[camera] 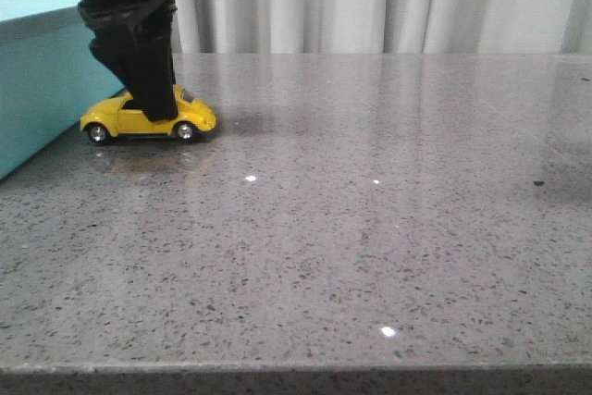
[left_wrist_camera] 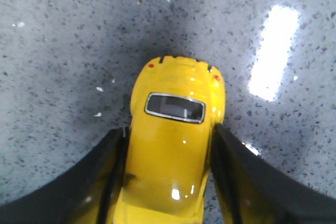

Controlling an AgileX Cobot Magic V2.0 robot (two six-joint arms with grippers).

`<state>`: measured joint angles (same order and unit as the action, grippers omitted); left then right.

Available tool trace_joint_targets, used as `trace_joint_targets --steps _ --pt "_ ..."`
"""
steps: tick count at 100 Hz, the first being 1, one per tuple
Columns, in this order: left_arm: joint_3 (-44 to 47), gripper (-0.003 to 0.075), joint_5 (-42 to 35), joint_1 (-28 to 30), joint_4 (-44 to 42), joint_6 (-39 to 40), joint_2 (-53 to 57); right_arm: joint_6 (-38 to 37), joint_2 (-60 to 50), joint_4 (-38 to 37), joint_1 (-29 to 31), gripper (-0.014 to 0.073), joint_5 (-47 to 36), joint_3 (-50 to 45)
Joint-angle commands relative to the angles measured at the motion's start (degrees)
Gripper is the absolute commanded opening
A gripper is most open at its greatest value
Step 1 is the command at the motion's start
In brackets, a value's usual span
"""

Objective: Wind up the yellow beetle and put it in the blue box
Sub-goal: 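Lower the left gripper and grasp the yellow car across its body, then lift the car with the left gripper and carry it over the blue box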

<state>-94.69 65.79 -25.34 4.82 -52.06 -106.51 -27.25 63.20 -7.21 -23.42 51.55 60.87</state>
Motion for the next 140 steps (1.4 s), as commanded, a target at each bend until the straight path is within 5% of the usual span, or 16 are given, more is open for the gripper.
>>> trace_joint_targets --steps 1,27,46,62,81,104,140 --pt "-4.58 0.0188 0.42 -0.48 0.60 0.08 2.79 0.43 -1.47 -0.67 0.12 0.0517 -2.36 1.18" --pt "-18.90 0.0188 2.93 -0.25 -0.23 12.60 2.79 0.43 -1.47 -0.67 0.12 0.0517 -2.24 1.18" --pt "-28.50 0.0189 6.00 -0.25 -10.55 26.05 2.79 0.43 -1.47 -0.67 0.12 0.0517 -2.24 1.18" --pt "-30.55 0.0190 6.96 0.32 -22.75 38.02 3.50 0.43 -1.47 -0.67 0.12 0.0517 -2.24 1.18" --pt "-30.45 0.0189 6.96 6.61 -22.40 49.29 4.16 0.43 -1.47 -0.67 0.12 0.0517 -2.24 1.18" --pt "-27.10 0.0189 6.96 16.23 -10.86 50.74 4.24 0.43 -1.47 -0.67 0.12 0.0517 -2.24 1.18" --pt "-11.70 0.0190 5.43 25.21 -8.85 50.74 4.24 0.43 -1.47 -0.63 0.12 0.0517 -2.87 1.18"
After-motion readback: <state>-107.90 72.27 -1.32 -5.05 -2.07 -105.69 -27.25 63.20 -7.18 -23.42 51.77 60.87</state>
